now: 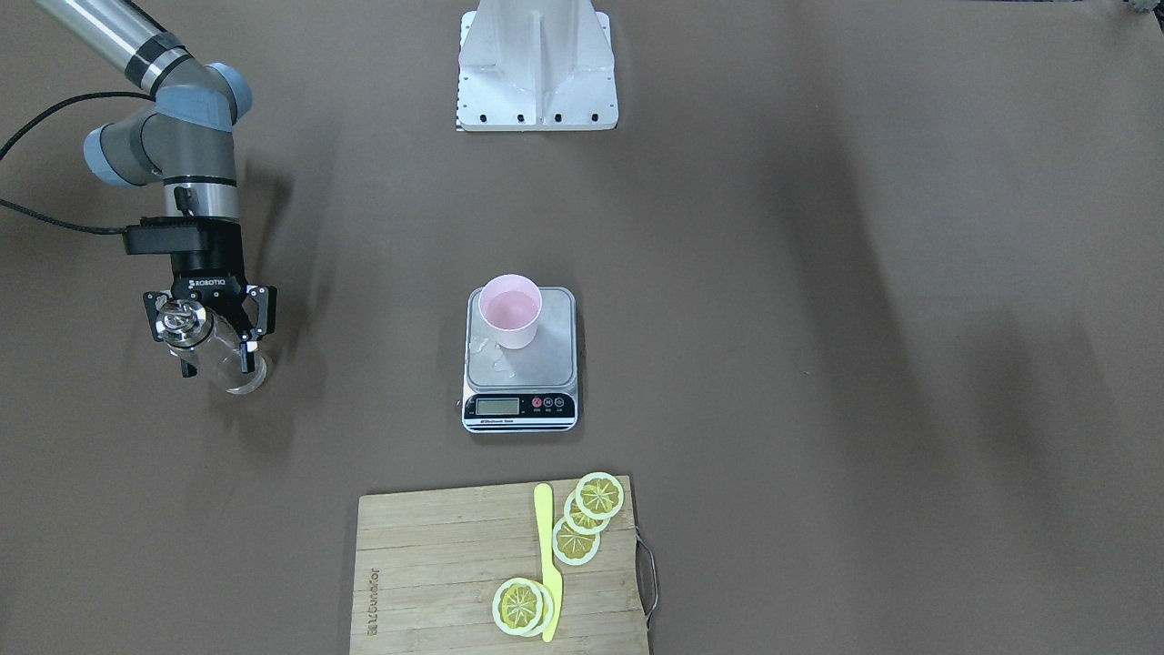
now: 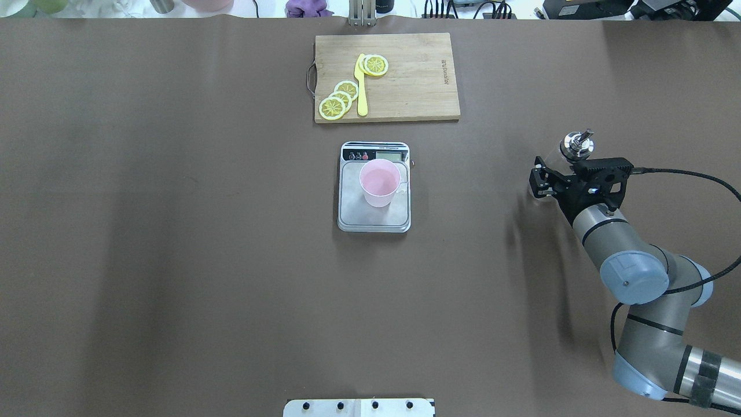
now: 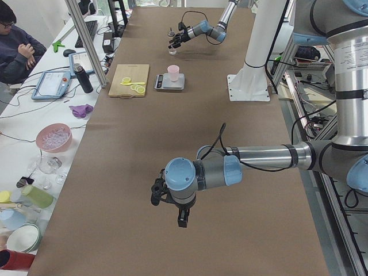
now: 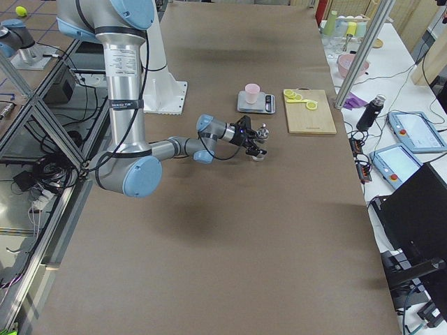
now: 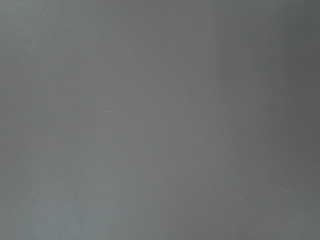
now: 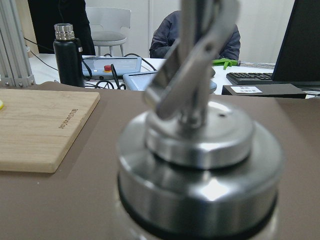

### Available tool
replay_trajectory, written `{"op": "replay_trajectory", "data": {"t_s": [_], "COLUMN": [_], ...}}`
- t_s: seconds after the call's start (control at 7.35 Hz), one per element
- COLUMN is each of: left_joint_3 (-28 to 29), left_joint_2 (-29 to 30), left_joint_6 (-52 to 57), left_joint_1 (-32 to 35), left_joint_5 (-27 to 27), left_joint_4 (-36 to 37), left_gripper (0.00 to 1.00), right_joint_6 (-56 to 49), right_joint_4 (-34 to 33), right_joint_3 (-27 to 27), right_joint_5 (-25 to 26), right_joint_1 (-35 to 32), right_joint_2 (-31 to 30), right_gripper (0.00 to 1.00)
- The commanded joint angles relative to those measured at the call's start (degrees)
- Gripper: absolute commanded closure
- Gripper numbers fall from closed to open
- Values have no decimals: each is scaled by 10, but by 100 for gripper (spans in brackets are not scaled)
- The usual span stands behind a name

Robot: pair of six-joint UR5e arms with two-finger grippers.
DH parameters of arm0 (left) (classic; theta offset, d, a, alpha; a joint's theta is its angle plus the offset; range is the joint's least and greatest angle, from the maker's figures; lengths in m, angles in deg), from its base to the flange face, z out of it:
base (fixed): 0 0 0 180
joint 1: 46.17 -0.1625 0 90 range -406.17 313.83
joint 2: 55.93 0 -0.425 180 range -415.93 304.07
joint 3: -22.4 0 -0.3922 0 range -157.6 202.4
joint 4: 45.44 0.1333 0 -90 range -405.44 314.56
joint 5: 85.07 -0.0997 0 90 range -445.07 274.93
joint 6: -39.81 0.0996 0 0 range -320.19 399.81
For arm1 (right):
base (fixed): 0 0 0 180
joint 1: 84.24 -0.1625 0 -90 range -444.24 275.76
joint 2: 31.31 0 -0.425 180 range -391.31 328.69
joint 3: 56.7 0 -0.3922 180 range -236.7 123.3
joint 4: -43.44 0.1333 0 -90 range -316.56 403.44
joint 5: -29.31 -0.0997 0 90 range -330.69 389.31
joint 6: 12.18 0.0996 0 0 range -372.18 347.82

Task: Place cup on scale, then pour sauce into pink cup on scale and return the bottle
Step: 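Hold the upright bottle still beside the table edge with the right gripper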

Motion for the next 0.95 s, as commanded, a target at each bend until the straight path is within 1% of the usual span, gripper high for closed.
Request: {"op": "replay_trajectory", "data": {"t_s": [0.0,0.82], "left_joint_3": [1,1], "left_joint_2": [-1,0], "left_joint_6": [1,0], "left_joint_1": [0,0], "left_joint_5": [-1,0], "left_joint_4": [0,0], "left_gripper": [2,2], "right_joint_6": [0,7], "right_joint_4": [0,0], "right_joint_3": [2,9], "right_joint_5": [0,0], "right_joint_1": [2,2], "right_joint_2": [1,0], "right_gripper": [100,100]}}
